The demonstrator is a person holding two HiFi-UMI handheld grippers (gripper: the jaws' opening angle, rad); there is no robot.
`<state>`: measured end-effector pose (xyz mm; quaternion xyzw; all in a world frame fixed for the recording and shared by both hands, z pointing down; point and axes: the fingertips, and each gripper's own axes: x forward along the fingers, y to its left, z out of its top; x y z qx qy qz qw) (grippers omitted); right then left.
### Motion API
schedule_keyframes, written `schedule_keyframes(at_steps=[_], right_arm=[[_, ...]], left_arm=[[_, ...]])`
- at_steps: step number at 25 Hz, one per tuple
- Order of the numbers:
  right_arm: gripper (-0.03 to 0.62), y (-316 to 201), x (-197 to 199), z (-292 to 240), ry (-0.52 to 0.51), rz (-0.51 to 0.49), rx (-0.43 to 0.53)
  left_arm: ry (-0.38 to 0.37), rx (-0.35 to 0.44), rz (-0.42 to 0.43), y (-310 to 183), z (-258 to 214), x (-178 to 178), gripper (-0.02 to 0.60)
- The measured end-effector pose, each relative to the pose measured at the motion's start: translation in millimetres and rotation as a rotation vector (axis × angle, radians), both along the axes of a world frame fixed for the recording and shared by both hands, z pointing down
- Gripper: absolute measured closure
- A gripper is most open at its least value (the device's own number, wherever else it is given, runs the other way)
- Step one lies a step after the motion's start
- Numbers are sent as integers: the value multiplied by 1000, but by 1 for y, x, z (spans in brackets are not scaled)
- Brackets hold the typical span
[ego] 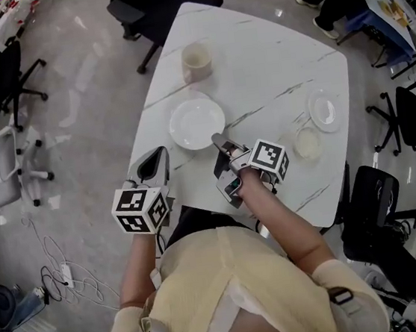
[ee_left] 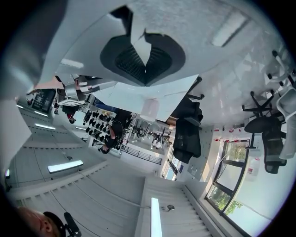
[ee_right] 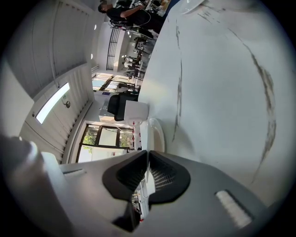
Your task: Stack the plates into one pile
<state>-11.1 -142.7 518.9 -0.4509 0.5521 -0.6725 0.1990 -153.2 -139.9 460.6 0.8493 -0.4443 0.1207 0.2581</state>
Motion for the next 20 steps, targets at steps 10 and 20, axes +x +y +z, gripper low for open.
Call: schedule_keyframes(at_steps=[10,20], right_arm=[[576,-13,-7,14,78,-17,-56],[532,-23,-18,13,94,-59,-56]], left_arm=[[12,-7,-2,-14,5,-6,577],[22,-15,-11,-14,8,-10,577]])
